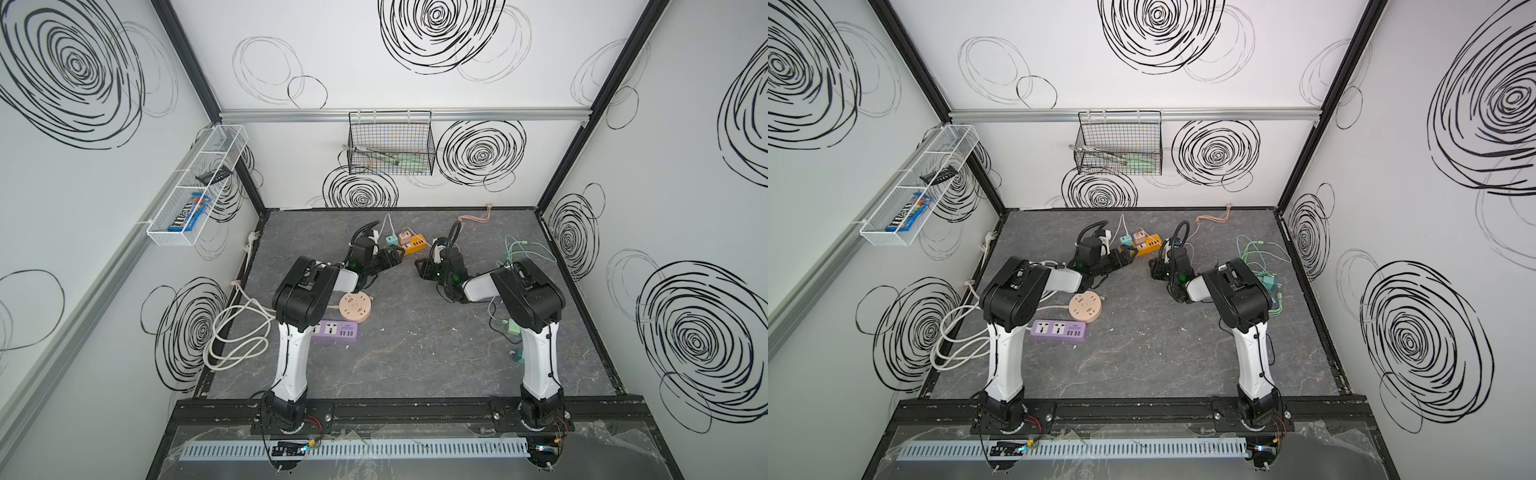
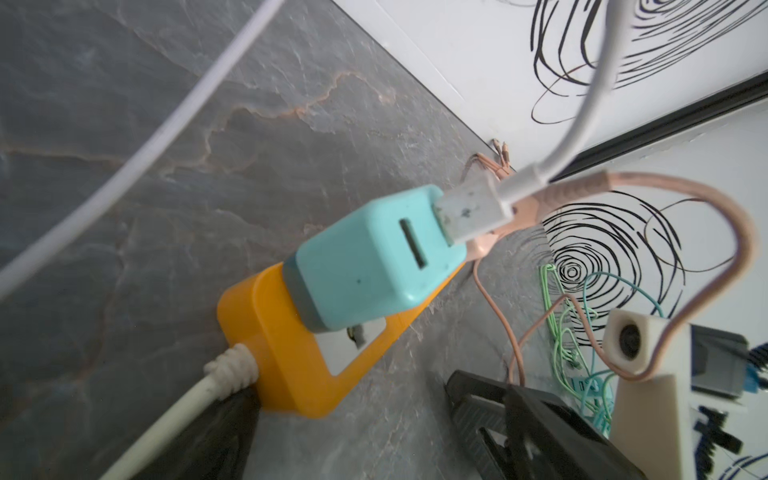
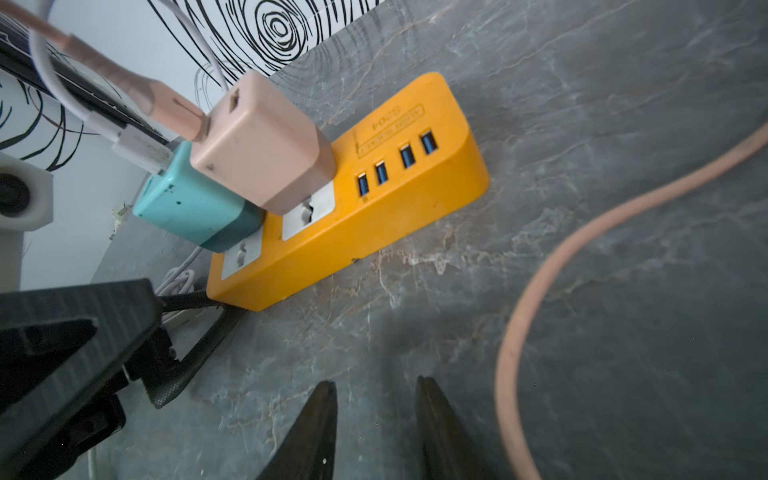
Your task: Insert the plug
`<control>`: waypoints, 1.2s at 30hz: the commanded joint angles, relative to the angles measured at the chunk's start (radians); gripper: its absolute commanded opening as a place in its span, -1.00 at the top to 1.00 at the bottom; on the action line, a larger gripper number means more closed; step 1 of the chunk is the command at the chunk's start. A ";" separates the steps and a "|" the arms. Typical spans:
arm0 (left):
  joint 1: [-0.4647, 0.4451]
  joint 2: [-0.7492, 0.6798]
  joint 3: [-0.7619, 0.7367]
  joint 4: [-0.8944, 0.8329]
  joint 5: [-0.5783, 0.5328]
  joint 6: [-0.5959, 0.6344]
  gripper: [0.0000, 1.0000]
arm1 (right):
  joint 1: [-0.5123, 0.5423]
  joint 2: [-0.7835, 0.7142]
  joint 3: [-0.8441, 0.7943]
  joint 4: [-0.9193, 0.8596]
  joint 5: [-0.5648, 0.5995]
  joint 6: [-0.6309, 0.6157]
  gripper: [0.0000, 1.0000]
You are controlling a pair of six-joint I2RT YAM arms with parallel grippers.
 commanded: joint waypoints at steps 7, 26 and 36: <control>0.004 -0.088 -0.051 -0.110 -0.048 0.089 -0.92 | 0.002 -0.060 -0.076 -0.101 -0.012 -0.031 0.17; -0.116 -0.692 -0.401 -0.636 -0.630 0.121 -0.92 | 0.035 -0.789 -0.587 -0.242 0.137 -0.116 -0.95; 0.025 -0.705 -0.505 -0.630 -0.436 0.063 -0.92 | -0.079 -1.045 -0.692 -0.342 0.192 -0.021 -0.95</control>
